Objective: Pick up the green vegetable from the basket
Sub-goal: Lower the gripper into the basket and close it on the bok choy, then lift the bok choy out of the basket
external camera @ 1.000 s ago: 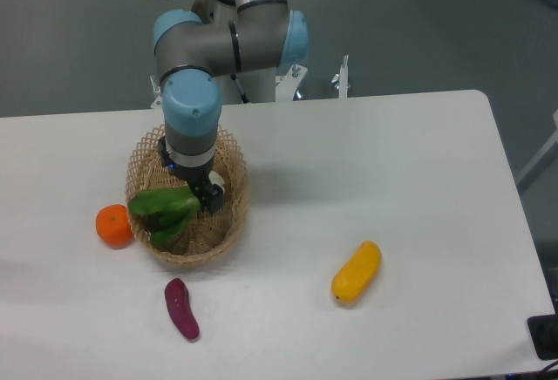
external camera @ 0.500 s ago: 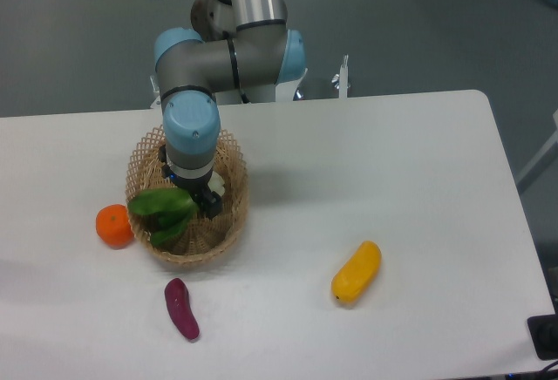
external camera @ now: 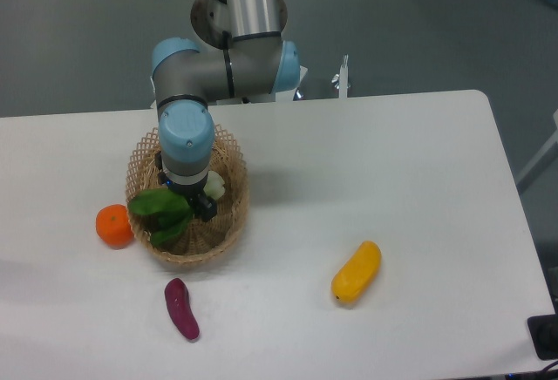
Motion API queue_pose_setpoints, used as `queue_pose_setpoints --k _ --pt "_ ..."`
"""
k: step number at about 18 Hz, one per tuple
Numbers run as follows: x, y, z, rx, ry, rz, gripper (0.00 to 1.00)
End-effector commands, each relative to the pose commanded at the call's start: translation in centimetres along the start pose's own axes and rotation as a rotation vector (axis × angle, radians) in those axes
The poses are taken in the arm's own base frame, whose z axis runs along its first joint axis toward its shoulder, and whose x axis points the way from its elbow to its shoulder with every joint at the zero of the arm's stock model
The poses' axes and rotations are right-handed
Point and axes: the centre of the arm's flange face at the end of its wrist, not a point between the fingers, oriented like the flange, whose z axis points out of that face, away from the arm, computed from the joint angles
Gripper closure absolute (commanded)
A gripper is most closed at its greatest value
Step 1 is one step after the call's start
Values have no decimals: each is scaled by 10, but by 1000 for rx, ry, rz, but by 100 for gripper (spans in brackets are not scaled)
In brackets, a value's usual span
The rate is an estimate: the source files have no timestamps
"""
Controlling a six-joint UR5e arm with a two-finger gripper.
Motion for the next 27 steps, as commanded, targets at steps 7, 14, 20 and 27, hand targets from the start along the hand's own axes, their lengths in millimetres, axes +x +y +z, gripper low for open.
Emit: queue_pose_setpoints --k 7,14,20,27 --pt "-4 0 -25 15 -50 -58 100" --pt "-54 31 -82 80 -125 -152 100" --pt "-116 74 -135 136 -214 -262 100" --pt "-190 113 -175 169 -293 -325 100"
